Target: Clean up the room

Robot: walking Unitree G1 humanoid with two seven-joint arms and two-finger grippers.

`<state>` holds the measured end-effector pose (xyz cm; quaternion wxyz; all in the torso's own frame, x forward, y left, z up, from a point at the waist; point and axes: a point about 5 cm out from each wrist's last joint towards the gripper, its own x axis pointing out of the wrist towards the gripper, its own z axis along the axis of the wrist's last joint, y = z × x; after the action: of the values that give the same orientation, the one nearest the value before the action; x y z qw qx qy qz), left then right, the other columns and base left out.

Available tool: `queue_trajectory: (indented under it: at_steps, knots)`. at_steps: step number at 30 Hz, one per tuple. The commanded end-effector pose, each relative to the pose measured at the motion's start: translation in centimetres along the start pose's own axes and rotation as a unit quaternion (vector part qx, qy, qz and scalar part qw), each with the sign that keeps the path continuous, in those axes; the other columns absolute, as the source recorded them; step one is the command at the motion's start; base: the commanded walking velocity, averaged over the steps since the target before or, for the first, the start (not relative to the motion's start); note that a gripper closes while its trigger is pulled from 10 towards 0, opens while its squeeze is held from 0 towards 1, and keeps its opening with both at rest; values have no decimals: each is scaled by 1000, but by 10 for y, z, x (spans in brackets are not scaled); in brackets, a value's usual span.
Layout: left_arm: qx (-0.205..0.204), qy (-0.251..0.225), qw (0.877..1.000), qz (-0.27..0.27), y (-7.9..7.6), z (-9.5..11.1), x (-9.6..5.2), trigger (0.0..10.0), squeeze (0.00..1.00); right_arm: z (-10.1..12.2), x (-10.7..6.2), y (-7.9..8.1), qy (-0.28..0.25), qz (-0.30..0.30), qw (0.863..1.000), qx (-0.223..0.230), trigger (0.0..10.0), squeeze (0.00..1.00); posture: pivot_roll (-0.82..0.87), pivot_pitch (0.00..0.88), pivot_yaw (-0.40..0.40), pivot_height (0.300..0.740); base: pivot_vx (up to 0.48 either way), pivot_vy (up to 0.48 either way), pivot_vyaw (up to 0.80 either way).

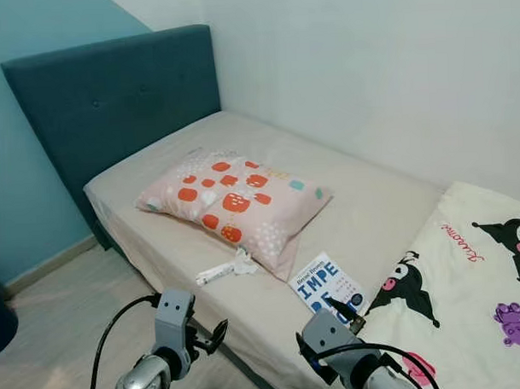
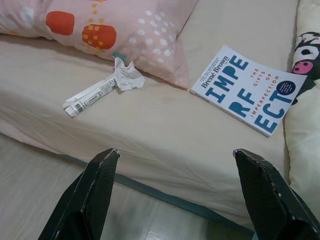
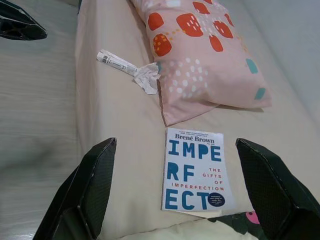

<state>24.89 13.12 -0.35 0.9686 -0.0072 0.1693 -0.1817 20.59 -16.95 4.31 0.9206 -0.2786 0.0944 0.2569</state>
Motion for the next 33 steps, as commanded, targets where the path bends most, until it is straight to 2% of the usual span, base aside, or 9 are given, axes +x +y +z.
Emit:
queue_trajectory:
  at_steps: [1, 10, 13, 16, 17, 20, 21, 27, 33]
  knots:
    - [4, 4, 1000, -2, 1, -2, 0, 10000, 0, -1, 1, -1, 2, -4, 1000, -1, 10000, 0, -206, 0, -19, 740, 0, 0, 0]
    - [-2, 3, 1000, 2, -1, -3, 0, 10000, 0, -1, 1, 0, -3, 6, 1000, -16, 10000, 0, -211, 0, -33, 740, 0, 0, 0]
    - [-6, 2, 1000, 5, -2, -2, 1, 10000, 0, 2, 1, 2, -19, 12, 1000, -14, 10000, 59, -223, 4, -34, 740, 0, 0, 0]
    - [-10, 1, 1000, 7, -2, -1, 3, 10000, 0, 3, 4, 7, -29, 26, 999, -6, 10000, 55, -226, 5, -36, 740, 0, 0, 0]
    - [-11, 0, 1000, 9, -2, 0, 4, 10000, 0, 4, 8, 8, -28, 31, 999, 2, 10000, 122, -215, 0, -38, 740, 0, 0, 0]
    - [-11, -1, 1000, 10, -2, 1, 4, 10000, 0, 4, 10, 9, -27, 33, 999, 7, 10000, 122, -210, 0, -37, 740, 0, 0, 0]
    - [-12, -2, 1000, 15, 0, 1, 4, 10000, 0, 5, 16, 12, -27, 48, 998, 5, 10000, 173, -184, 0, -39, 740, 0, 0, 0]
    - [-19, -5, 999, 27, 4, 0, -1, 10000, 0, 10, 26, 20, -31, 86, 996, -8, 10000, 157, -181, 2, -36, 740, 0, 0, 0]
    - [-23, -5, 999, 37, 8, -1, -2, 10000, 0, 14, 36, 24, -51, 97, 994, 6, 10000, 141, -156, 0, -35, 740, 0, 0, 0]
